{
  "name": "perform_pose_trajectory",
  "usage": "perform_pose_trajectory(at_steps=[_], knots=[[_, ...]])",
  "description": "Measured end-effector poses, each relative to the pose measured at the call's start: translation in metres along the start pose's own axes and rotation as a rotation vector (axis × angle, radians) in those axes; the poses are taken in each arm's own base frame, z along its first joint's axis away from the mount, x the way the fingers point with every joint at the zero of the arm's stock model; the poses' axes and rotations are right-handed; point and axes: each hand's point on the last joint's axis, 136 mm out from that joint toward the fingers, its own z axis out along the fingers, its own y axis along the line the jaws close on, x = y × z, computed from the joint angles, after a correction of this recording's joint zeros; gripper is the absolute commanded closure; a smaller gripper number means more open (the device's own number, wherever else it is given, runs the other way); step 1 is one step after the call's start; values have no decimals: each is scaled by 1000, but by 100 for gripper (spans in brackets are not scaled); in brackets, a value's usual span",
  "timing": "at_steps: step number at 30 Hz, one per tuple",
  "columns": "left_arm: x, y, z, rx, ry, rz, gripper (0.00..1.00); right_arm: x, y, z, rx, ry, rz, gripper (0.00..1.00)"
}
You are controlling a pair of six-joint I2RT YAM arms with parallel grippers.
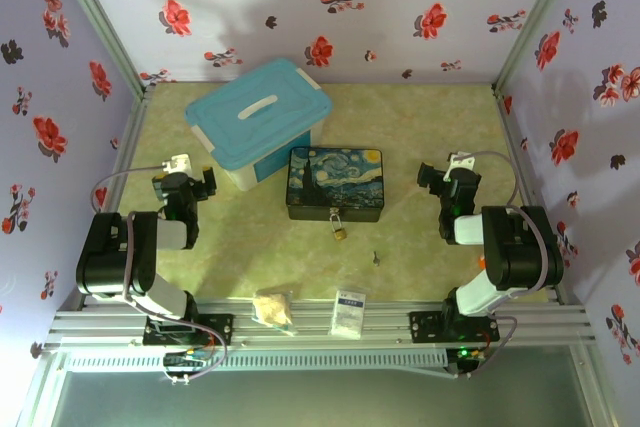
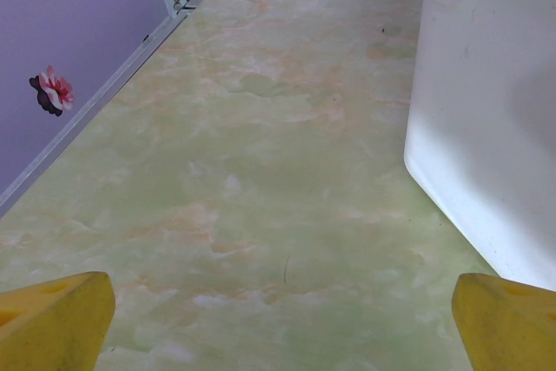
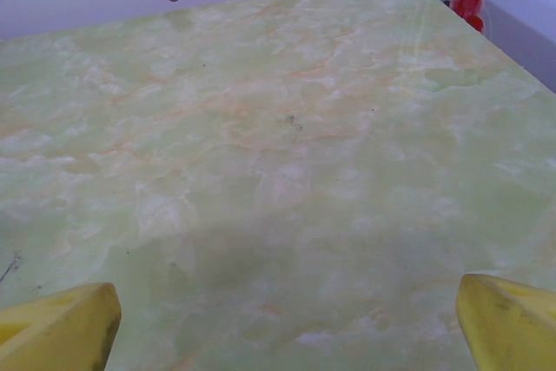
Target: Unlock the padlock with the key
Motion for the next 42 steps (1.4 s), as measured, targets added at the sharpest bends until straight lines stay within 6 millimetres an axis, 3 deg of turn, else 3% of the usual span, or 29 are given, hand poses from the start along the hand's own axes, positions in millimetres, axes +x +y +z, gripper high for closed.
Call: perform_pose_trajectory(at_steps=[8,14,17,22,26,32,35,39,42], knots=[[0,0,0,0,-1,0,0,0,1,0,-3,0,0,1],[-12,2,-9,0,-40,-11,0,0,2,-4,-12,16,-10,1],[-34,9,-24,-16,-95,-34,0,-15,6,-12,-29,9,-20,1],[-79,27,-61,-58,-209,-160,0,-65,21,-31,-76,-50,-15,1],[-86,31,-82,-39,-209,-296,0,-86,32,-53,-139,-89,61,1],[-108,11,-127,183,-249,-502,0,-62,57,-70,-290,86,199,2],[-109,-11,-139,328,-212,-562,0,-45,70,-83,-339,183,246,3],[-85,-62,-147,522,-38,-558,0,-17,94,-109,-387,313,227,4],[-70,-107,-165,668,79,-505,0,5,107,-133,-407,402,168,7]])
